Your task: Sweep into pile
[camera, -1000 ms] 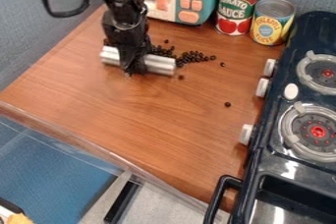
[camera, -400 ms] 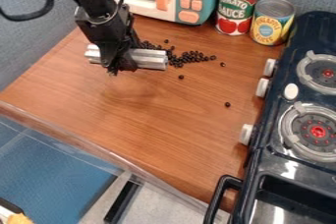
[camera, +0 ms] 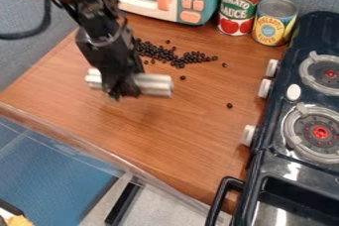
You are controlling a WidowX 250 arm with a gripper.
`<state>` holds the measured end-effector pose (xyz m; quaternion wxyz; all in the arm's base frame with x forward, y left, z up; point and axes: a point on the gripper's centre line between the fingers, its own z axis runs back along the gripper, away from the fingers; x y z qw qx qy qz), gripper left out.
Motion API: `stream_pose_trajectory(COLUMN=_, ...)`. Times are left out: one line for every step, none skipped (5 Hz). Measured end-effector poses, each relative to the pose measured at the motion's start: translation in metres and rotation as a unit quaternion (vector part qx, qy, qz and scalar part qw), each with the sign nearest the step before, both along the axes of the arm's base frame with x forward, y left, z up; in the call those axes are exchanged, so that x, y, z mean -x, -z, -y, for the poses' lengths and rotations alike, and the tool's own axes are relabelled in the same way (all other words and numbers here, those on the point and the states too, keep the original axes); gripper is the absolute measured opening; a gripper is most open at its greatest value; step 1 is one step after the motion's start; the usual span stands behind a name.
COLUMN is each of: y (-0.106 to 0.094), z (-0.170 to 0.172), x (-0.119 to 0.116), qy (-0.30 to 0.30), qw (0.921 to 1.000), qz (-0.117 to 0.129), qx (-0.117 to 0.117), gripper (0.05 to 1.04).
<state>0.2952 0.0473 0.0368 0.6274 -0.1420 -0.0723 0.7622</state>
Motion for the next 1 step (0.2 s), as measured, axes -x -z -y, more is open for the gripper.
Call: stream_pose_trajectory(y=0.0053, z=0.0131, x=0.0075, qy=-0.003, qw=0.9997, qz=-0.024, qx=0.0, gripper=0.391)
